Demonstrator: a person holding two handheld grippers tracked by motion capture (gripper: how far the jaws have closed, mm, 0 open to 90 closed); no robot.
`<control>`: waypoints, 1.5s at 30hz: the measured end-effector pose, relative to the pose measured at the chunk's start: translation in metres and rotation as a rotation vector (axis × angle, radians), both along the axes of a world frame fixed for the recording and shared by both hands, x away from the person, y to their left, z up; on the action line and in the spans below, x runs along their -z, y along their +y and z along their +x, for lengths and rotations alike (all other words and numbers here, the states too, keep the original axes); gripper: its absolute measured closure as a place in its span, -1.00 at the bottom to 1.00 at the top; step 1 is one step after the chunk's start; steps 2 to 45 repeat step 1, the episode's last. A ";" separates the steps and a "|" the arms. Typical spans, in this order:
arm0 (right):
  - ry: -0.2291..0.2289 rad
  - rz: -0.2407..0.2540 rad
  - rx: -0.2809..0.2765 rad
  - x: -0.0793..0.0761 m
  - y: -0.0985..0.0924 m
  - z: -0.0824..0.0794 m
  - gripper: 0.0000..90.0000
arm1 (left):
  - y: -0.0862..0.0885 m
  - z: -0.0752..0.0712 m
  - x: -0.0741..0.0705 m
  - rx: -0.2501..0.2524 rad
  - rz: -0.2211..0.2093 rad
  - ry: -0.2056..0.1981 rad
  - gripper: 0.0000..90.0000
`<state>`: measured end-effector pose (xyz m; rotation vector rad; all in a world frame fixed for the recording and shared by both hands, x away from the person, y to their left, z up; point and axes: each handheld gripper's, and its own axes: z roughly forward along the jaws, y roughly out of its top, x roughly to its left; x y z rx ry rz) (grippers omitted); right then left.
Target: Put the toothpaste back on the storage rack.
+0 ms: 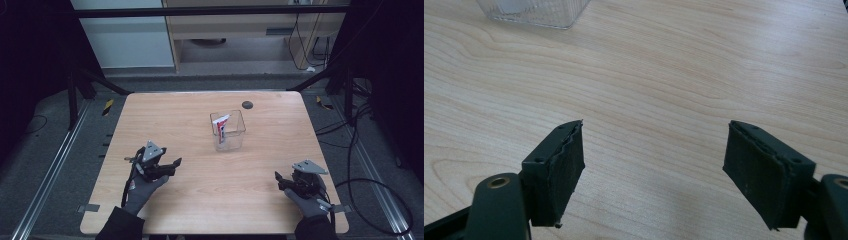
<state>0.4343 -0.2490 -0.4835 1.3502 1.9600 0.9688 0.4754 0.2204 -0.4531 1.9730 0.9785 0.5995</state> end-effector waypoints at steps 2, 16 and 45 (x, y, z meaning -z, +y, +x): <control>0.001 0.003 0.000 0.000 0.000 0.000 -0.48 | 0.003 -0.002 0.002 -0.008 0.016 0.011 -0.39; 0.001 0.003 0.000 0.000 0.000 0.000 -0.48 | 0.003 -0.002 0.002 -0.008 0.016 0.011 -0.39; 0.001 0.003 0.000 0.000 0.000 0.000 -0.48 | 0.003 -0.002 0.002 -0.008 0.016 0.011 -0.39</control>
